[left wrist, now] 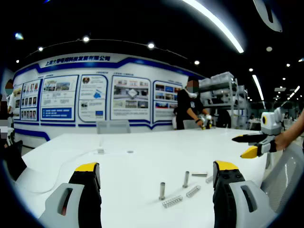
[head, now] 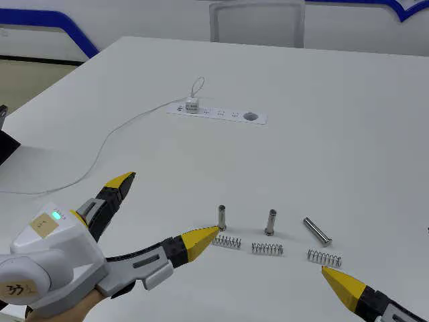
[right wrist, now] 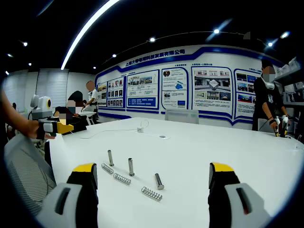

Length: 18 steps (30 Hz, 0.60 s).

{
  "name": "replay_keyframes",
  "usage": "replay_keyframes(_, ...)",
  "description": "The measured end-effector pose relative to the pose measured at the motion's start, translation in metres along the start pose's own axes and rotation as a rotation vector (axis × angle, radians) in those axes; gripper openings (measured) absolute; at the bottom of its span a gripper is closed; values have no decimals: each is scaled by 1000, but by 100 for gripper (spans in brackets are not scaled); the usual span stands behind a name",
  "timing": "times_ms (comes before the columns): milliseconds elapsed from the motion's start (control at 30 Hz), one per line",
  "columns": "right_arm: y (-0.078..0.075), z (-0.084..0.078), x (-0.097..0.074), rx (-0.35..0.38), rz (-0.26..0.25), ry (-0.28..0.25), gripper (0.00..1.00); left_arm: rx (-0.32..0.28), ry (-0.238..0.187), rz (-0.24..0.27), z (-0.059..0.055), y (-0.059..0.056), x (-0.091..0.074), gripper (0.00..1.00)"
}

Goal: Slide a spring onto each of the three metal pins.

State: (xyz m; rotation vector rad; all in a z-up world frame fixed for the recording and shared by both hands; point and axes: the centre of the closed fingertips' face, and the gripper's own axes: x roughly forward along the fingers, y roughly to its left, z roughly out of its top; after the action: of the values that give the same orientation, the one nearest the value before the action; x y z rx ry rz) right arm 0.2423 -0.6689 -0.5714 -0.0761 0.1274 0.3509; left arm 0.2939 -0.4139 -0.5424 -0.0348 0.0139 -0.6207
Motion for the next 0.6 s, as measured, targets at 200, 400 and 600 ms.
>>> replay_keyframes(200,4,1,2,-55,9,6,98,-14,-11,20,3,3,-2,100)
replay_keyframes(400,12,2,3,-116,38,11,96,-15,6,29,-1,5,-2,100)
replay_keyframes(600,13,-1,4,-122,50,23,96,-18,25,42,-4,7,-2,100)
